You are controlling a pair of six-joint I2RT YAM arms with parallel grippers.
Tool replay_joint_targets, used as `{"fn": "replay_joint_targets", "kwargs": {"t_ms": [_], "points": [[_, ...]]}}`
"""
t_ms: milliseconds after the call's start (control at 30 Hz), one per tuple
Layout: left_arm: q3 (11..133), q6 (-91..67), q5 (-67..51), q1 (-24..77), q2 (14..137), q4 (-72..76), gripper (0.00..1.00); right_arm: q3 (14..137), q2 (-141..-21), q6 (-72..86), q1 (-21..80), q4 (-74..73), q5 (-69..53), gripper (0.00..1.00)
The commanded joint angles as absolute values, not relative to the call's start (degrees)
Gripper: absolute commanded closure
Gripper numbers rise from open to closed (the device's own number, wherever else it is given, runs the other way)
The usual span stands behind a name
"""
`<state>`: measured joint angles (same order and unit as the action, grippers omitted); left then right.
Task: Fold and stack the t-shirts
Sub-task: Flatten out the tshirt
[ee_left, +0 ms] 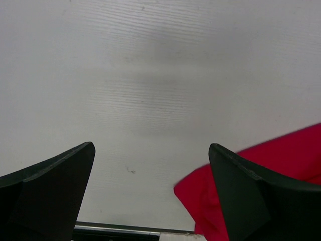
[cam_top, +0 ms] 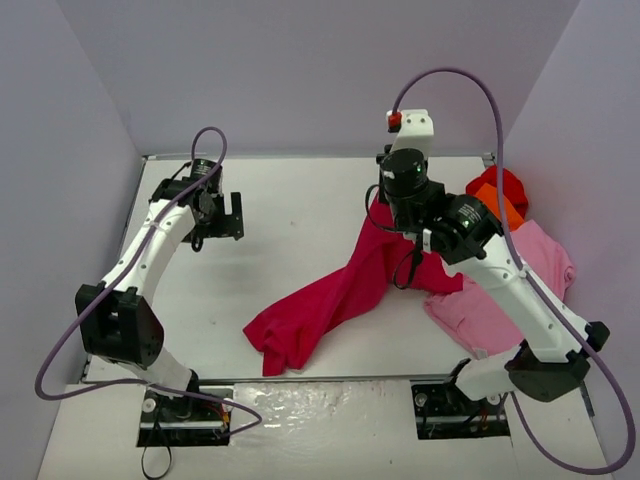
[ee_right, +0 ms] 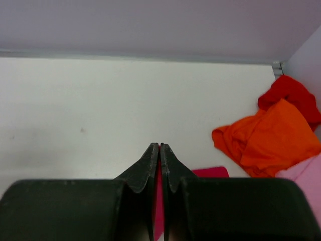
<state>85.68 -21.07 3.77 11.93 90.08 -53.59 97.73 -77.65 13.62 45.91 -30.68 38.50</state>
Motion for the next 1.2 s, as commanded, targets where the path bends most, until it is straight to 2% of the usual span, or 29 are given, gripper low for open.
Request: {"fn": "replay_joint_targets", "kwargs": {"t_ms": [0,133,233,300,467,633,800,967,1167], "points": [[85.6,-25.0,-1.4,12.3,86.4,-50.7,0.03,113.3,-86.4,7.7,40.4,-23.8,31.6,1.0],[84.5,-27.8,-2.6,12.5,84.4,-49.0,0.03,133.2,-101.2,8.1,31.4,-23.4,14.3,1.0],[82.1,-29.8,-1.4,12.7,80.5,-46.8,0.03,157.4,-117.2,7.5,29.4,-25.3,9.3,1.0],[80.3,-30.9,0.3,13.1,77.8,-44.8,0.03,160.7,-118.3,6.9,29.3,-23.2,8.9,1.0],[78.4,-30.8,3.7,13.8,73.4,-43.5,0.04,144.6,-104.8,3.6,29.3,-10.6,12.5,1.0],[78.6,-30.1,5.6,14.0,71.9,-43.5,0.04,133.7,-92.6,1.0,29.3,-10.8,20.2,1.0],[80.0,-28.4,-0.6,15.3,74.3,-46.5,0.04,118.2,-79.8,0.7,29.3,-11.9,31.7,1.0],[74.2,-34.1,-8.8,21.1,76.6,-40.2,0.04,107.4,-74.4,0.6,29.3,-12.5,38.8,1.0],[73.5,-39.2,-16.0,32.6,82.7,-32.7,0.04,102.0,-73.6,0.9,29.2,-14.2,44.3,1.0]]}}
